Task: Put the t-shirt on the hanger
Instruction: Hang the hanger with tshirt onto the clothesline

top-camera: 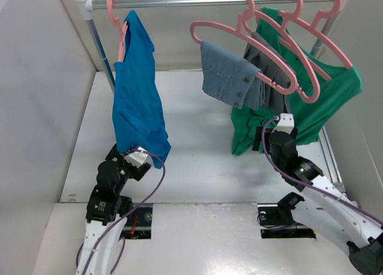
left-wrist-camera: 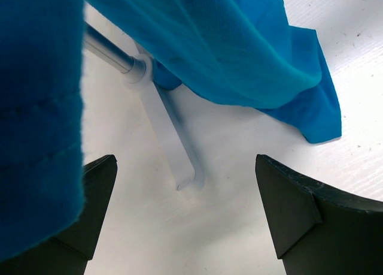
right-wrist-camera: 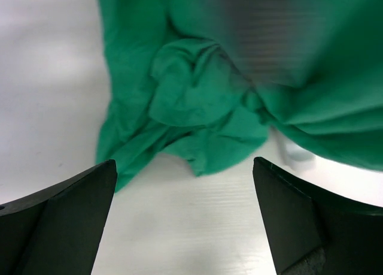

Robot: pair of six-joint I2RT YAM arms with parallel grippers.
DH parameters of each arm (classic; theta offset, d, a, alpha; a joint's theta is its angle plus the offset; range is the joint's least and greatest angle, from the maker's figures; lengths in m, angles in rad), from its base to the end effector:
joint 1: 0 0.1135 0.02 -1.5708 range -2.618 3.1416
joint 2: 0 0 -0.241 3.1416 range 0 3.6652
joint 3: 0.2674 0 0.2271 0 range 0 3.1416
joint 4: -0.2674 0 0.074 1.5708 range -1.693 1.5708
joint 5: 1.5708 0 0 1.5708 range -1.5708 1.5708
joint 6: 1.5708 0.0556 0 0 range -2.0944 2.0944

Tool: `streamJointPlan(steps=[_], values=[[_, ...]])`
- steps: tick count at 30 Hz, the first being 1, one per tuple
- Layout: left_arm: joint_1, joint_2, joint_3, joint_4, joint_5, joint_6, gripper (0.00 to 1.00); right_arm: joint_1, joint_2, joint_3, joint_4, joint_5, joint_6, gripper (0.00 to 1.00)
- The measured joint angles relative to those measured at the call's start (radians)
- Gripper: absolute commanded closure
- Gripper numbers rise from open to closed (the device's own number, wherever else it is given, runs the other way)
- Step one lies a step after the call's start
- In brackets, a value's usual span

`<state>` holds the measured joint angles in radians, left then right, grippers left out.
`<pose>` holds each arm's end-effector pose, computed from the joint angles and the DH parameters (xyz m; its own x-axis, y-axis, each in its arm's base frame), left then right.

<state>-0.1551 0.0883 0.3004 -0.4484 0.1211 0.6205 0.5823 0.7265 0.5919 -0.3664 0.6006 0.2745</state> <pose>0.1047 -0.0232 0.2093 -0.0315 0.5891 -0.8074 0.3537 0.7621 0.5423 0.1593 0.0673 0.2461 -0.3969 0.0064 -0.9178 0.0705 0.9972 -0.0235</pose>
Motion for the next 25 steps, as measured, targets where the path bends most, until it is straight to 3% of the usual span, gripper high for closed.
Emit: streamJointPlan(steps=[6,25], values=[[0.000,0.001,0.000,0.003,-0.007,-0.008,0.00,-0.007,-0.083,-0.040,-0.058,0.065,0.025,0.00],[0.000,-0.002,0.000,0.003,-0.018,-0.010,0.00,-0.007,-0.084,-0.053,-0.084,0.109,0.064,0.00]])
